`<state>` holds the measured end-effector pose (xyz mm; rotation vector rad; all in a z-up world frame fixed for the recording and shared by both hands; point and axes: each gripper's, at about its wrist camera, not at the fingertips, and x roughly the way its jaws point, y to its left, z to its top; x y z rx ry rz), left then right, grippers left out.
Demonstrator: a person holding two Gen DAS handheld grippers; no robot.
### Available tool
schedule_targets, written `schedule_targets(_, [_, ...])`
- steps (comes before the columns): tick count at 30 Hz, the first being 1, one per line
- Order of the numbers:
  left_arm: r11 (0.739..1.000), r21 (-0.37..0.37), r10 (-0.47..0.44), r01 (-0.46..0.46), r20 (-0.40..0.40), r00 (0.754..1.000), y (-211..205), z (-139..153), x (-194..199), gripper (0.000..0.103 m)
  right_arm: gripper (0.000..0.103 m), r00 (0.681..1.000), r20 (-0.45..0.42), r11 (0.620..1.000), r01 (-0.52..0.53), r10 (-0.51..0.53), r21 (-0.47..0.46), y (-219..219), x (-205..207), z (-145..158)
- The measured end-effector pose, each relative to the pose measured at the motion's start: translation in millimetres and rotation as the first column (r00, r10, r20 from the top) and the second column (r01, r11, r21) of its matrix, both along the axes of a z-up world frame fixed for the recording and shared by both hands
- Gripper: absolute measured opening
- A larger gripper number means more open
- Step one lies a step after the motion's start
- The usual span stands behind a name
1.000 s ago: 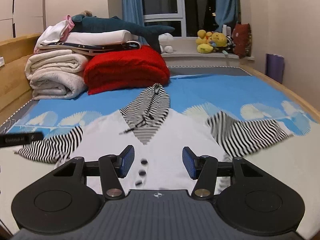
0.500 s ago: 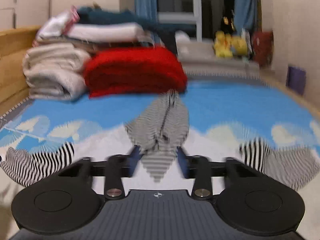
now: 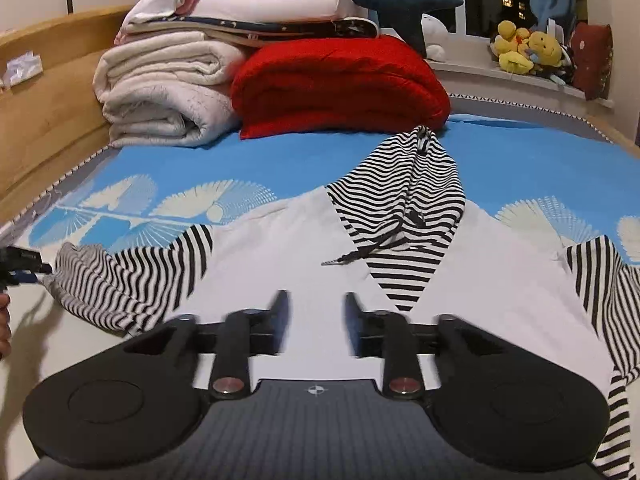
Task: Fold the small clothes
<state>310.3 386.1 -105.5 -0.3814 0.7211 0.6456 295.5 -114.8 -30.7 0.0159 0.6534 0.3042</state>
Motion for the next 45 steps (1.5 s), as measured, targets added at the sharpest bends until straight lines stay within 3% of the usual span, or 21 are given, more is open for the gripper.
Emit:
schedule_targets(9, [0.996, -0.068, 0.062, -0.061, 0.003, 0.998, 19, -17, 7, 0.05, 0.044, 0.997, -0.067, 1.0, 0.028, -0.028, -0.007, -15, 4, -14])
schedule_targets(10, [0.995, -0.077, 0.064, -0.064, -0.002, 0.998, 21, -19, 8, 0.042, 0.044, 0.997, -0.073, 0.999, 0.034, -0.034, -0.006, -16, 6, -15])
schedule_targets(11, [0.995, -0.081, 0.058, -0.06, -0.017, 0.998, 21, -20, 11, 0.024, 0.044, 0.996, -0.079, 0.999, 0.042, -0.043, -0.005, -17, 7, -17])
schedule_targets(13, [0.996, -0.077, 0.047, -0.052, -0.07, 0.996, 20, -19, 17, 0.012, 0.043, 0.994, -0.082, 0.998, 0.066, -0.066, -0.008, -20, 9, -18])
schedule_targets(14, [0.996, -0.074, 0.043, -0.048, -0.065, 0.997, 18, -13, 18, 0.01, 0.042, 0.992, -0.075, 0.995, 0.096, -0.097, -0.01, -24, 9, -18])
schedule_targets(16, [0.998, -0.041, 0.038, -0.04, -0.036, 0.999, 11, 4, 18, 0.009, 0.017, 0.988, -0.079, 0.991, 0.13, -0.13, 0.003, -29, 11, -17])
schedule_targets(18, [1.0, 0.012, 0.022, -0.022, -0.015, 1.0, -3, 29, 18, 0.009, 0.01, 0.984, -0.089, 0.987, 0.159, -0.155, 0.036, -36, 14, -15])
schedule_targets(20, [0.999, 0.043, -0.009, 0.006, 0.048, 0.999, -25, 62, 11, 0.009, 0.009, 0.98, -0.089, 0.982, 0.182, -0.177, 0.048, -42, 18, -14])
schedule_targets(23, [0.997, 0.031, -0.079, 0.076, 0.133, 0.988, -71, 105, 2, 0.009, 0.008, 0.974, -0.107, 0.974, 0.21, -0.2, 0.083, -52, 25, -13])
schedule_targets(28, [0.969, -0.054, -0.225, 0.243, 0.229, 0.947, -166, 133, 2, 0.009, 0.009, 0.964, -0.142, 0.961, 0.245, -0.227, 0.126, -71, 34, -11])
schedule_targets(30, [0.931, -0.077, -0.326, 0.357, 0.266, 0.907, -211, 130, 11, 0.009, 0.009, 0.961, -0.125, 0.959, 0.262, -0.248, 0.113, -79, 35, -10])
schedule_targets(32, [0.869, -0.133, -0.425, 0.477, 0.294, 0.856, -259, 124, 22, 0.009, 0.009, 0.957, -0.119, 0.953, 0.278, -0.264, 0.12, -90, 37, -8])
schedule_targets(34, [0.744, -0.228, -0.541, 0.627, 0.345, 0.767, -299, 117, 34, 0.011, 0.009, 0.951, -0.117, 0.946, 0.299, -0.285, 0.127, -103, 37, -9])
schedule_targets(35, [0.657, -0.283, -0.606, 0.698, 0.352, 0.713, -314, 113, 41, 0.021, 0.01, 0.948, -0.123, 0.942, 0.308, -0.293, 0.135, -108, 38, -11])
schedule_targets(36, [0.597, -0.319, -0.645, 0.736, 0.354, 0.677, -323, 110, 45, 0.026, 0.01, 0.944, -0.133, 0.937, 0.319, -0.3, 0.146, -114, 41, -13])
schedule_targets(37, [0.6, -0.315, -0.645, 0.735, 0.352, 0.678, -324, 108, 44, 0.035, 0.01, 0.941, -0.148, 0.931, 0.327, -0.305, 0.16, -118, 43, -16])
schedule_targets(38, [0.63, -0.3, -0.627, 0.716, 0.347, 0.697, -320, 107, 43, 0.044, 0.01, 0.935, -0.176, 0.925, 0.338, -0.308, 0.176, -123, 47, -21])
schedule_targets(41, [0.74, -0.294, -0.538, 0.605, 0.281, 0.795, -290, 97, 48, 0.045, 0.019, 0.917, -0.251, 0.903, 0.368, -0.312, 0.222, -131, 56, -33])
schedule_targets(43, [0.795, -0.293, -0.489, 0.532, 0.211, 0.847, -271, 88, 54, 0.045, 0.026, 0.91, -0.291, 0.899, 0.368, -0.296, 0.236, -130, 64, -43])
schedule_targets(45, [0.839, -0.277, -0.457, 0.469, 0.11, 0.883, -252, 80, 59, 0.045, 0.032, 0.903, -0.316, 0.904, 0.367, -0.291, 0.218, -126, 70, -52])
